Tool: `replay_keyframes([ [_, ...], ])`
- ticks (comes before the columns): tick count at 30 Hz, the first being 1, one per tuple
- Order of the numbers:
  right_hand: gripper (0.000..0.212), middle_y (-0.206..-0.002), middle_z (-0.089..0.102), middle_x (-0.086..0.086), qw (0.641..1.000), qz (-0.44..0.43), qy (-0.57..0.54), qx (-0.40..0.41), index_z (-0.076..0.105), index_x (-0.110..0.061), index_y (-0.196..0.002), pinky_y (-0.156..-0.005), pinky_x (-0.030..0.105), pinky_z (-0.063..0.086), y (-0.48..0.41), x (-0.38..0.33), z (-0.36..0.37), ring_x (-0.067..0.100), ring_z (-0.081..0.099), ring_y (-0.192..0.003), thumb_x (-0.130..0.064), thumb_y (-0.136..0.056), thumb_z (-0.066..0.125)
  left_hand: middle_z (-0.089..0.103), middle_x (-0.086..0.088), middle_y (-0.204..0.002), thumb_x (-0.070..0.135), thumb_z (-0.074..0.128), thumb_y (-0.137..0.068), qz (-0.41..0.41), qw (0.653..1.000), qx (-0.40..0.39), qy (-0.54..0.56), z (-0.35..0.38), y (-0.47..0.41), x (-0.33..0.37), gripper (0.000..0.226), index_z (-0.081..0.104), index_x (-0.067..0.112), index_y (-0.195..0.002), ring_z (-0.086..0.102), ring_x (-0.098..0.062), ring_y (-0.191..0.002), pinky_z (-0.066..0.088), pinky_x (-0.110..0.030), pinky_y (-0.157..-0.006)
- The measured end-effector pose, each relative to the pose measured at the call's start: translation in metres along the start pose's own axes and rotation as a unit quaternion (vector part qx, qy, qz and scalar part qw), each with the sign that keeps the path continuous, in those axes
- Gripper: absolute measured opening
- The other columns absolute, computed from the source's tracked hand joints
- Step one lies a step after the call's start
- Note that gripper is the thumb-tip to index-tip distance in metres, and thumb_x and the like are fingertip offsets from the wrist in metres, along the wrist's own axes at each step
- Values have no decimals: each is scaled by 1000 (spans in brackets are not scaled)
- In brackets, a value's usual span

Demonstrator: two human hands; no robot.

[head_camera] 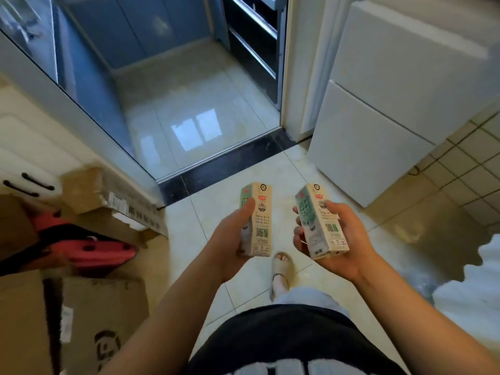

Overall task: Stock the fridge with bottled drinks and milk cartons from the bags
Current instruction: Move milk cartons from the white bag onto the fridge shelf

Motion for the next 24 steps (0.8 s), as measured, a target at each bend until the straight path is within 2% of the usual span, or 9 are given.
replay_keyframes([
  [2, 56, -94, 63, 14, 1000, -9, 7, 19, 57, -6, -131, -72, 38, 51, -23, -28, 6, 26, 56, -77, -35, -84, 54, 75, -1, -87, 41, 48, -99, 1, 1000, 4, 3, 10, -24, 26, 29, 62, 24, -117, 73, -17, -76, 59, -32, -65],
  [5, 52, -90, 66, 15, 996, -31, 67, 51, 58, -10, -130, -73, 39, 47, -52, -73, 18, 27, 57, -76, -37, -85, 54, 72, -12, -108, 36, 53, -97, 3, 1000, 7, 2, 27, -61, 62, 34, 59, 18, -125, 71, -26, -93, 58, -42, -78],
  [9, 51, -97, 72, 11, 981, -65, 163, 81, 56, -22, -126, -73, 38, 47, -84, -131, 33, 24, 58, -81, -40, -79, 60, 72, -11, -110, 25, 53, -99, 11, 1000, 15, -5, 50, -114, 103, 24, 61, 19, -121, 71, -29, -98, 59, -43, -81],
  [11, 49, -96, 74, 9, 980, -79, 153, 99, 54, -20, -125, -71, 38, 50, -94, -153, 39, 23, 61, -77, -34, -79, 62, 69, -13, -116, 20, 53, -98, 8, 1000, 19, -22, 60, -137, 117, 24, 61, 20, -121, 69, -32, -103, 58, -46, -86],
  [15, 22, -77, 73, 6, 974, -114, 104, 164, 61, -17, -111, -71, 38, 52, -115, -193, 39, 22, 68, -69, -29, -93, 57, 66, -13, -118, 17, 55, -97, -5, 998, 0, -62, 84, -186, 145, 27, 59, 22, -123, 66, -35, -108, 55, -52, -92],
  [19, 24, -86, 74, 10, 953, -144, 109, 243, 64, -18, -108, -64, 33, 52, -138, -239, 33, 22, 70, -69, -37, -96, 55, 68, -12, -115, 18, 61, -94, -9, 994, -49, -97, 114, -241, 178, 32, 57, 21, -126, 67, -33, -107, 57, -51, -88],
  [22, 24, -81, 74, 6, 934, -188, 104, 287, 57, -15, -116, -49, 28, 52, -157, -275, 30, 20, 69, -64, -31, -97, 55, 72, -6, -109, 18, 64, -93, -19, 989, -85, -121, 137, -285, 204, 29, 60, 23, -122, 69, -27, -102, 59, -47, -85],
  [24, 27, -83, 73, 4, 926, -214, 87, 298, 56, -13, -121, -45, 29, 51, -170, -301, 32, 19, 69, -66, -23, -96, 56, 73, -6, -107, 18, 64, -93, -26, 984, -114, -135, 156, -315, 226, 30, 61, 21, -122, 70, -27, -101, 58, -48, -85],
])
Point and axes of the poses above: each hand's wrist, its own y-axis away from the middle knuckle, its own z-axis out of the palm, x = y × z, the point moved 3 cm from there along -y, towards the middle knuckle
